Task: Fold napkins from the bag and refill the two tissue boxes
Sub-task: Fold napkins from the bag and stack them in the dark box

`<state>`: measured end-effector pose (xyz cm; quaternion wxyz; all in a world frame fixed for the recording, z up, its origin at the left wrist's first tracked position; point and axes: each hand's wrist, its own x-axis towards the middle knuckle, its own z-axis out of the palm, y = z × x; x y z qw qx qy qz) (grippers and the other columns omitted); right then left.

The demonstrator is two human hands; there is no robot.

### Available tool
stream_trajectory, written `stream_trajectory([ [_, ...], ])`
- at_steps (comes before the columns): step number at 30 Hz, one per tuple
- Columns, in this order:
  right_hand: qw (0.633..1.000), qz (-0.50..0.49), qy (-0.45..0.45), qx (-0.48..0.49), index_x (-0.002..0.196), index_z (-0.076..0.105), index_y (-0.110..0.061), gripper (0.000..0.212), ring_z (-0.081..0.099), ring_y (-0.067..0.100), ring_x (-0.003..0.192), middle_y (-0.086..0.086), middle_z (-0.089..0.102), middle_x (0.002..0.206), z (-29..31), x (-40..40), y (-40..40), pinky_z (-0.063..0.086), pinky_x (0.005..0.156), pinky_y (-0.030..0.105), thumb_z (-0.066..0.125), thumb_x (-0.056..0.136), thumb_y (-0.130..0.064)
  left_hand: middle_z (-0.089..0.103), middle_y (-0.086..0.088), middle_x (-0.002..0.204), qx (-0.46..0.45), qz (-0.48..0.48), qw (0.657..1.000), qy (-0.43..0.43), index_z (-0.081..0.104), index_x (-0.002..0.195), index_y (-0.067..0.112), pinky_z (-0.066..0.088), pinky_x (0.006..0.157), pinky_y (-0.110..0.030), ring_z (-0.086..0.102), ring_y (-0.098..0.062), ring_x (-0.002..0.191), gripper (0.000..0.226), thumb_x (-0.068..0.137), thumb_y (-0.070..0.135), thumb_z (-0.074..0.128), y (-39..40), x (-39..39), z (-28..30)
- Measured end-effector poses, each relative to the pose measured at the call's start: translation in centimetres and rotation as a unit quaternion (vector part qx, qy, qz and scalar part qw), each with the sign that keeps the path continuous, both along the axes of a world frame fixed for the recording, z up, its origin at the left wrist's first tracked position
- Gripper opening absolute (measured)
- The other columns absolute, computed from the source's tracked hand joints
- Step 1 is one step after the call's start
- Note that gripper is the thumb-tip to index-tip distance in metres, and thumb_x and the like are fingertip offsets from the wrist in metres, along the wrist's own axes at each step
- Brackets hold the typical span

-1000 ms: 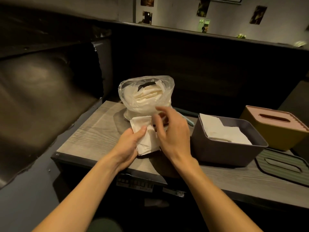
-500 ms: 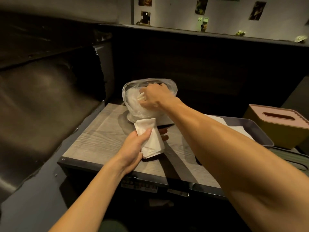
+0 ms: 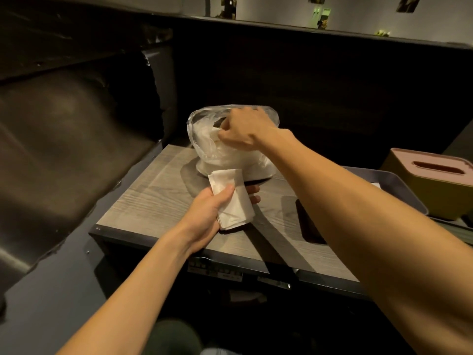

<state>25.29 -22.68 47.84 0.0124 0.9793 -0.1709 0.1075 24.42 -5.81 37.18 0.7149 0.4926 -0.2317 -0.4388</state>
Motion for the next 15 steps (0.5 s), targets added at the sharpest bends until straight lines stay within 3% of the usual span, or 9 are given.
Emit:
stream_trajectory([
  [3, 0.999, 0.011, -0.048, 0.002, 0.074, 0.068, -0.015, 0.037, 0.048, 0.019, 0.064, -0.005, 0.052, 0.064, -0.2, -0.5, -0.4, 0.040, 0.092, 0.041, 0.046, 0.102, -0.028, 0.079, -0.011, 0.106, 0.011, 0.012, 1.000, 0.013, 0.066, 0.117, 0.006, 0.063, 0.076, -0.032, 0.077, -0.020, 0.096, 0.023, 0.108, 0.014, 0.046, 0.0, 0.0, -0.1],
  [5, 0.991, 0.018, -0.132, 0.022, 0.067, 0.051, -0.023, 0.040, 0.046, 0.017, 0.061, -0.009, 0.048, 0.062, -0.2, -0.9, -0.6, 0.036, 0.079, 0.036, 0.045, 0.106, -0.026, 0.077, -0.014, 0.113, 0.021, 0.018, 0.999, 0.019, 0.066, 0.120, 0.006, 0.062, 0.082, -0.035, 0.075, -0.022, 0.102, 0.023, 0.106, 0.015, 0.050, -0.1, 0.1, -0.3],
  [7, 0.977, 0.028, -0.212, 0.025, 0.081, 0.060, -0.022, 0.031, 0.059, 0.020, 0.073, -0.007, 0.060, 0.073, -0.1, -1.5, -0.4, 0.037, 0.073, 0.034, 0.046, 0.109, -0.026, 0.075, -0.014, 0.118, 0.025, 0.026, 0.999, 0.019, 0.065, 0.123, 0.005, 0.059, 0.092, -0.040, 0.073, -0.024, 0.108, 0.025, 0.105, 0.016, 0.052, -0.1, 0.2, -0.3],
  [10, 0.947, 0.032, -0.319, 0.036, 0.119, 0.069, -0.015, 0.025, 0.068, 0.019, 0.096, 0.003, 0.073, 0.107, -0.1, -2.5, -0.5, 0.054, 0.077, 0.035, 0.050, 0.108, -0.027, 0.075, -0.013, 0.120, 0.022, 0.020, 0.999, 0.017, 0.065, 0.123, 0.006, 0.055, 0.100, -0.044, 0.072, -0.025, 0.112, 0.025, 0.105, 0.014, 0.050, -0.1, 0.1, -0.1],
  [13, 0.912, 0.021, -0.404, 0.066, 0.123, 0.067, -0.016, 0.025, 0.066, 0.014, 0.101, 0.000, 0.071, 0.113, 0.3, -4.2, -0.3, 0.060, 0.081, 0.038, 0.053, 0.104, -0.024, 0.075, -0.013, 0.121, 0.021, 0.016, 1.000, 0.012, 0.065, 0.125, 0.005, 0.053, 0.103, -0.044, 0.071, -0.026, 0.114, 0.026, 0.106, 0.015, 0.049, 0.0, 0.1, -0.2],
  [15, 0.886, 0.017, -0.457, 0.079, 0.124, 0.066, -0.016, 0.026, 0.065, 0.008, 0.098, -0.005, 0.069, 0.110, 0.5, -5.5, 0.0, 0.060, 0.081, 0.029, 0.054, 0.103, -0.022, 0.073, -0.015, 0.123, 0.022, 0.012, 1.000, 0.010, 0.064, 0.127, 0.004, 0.051, 0.105, -0.047, 0.069, -0.028, 0.118, 0.028, 0.106, 0.015, 0.049, 0.1, 0.2, -0.3],
])
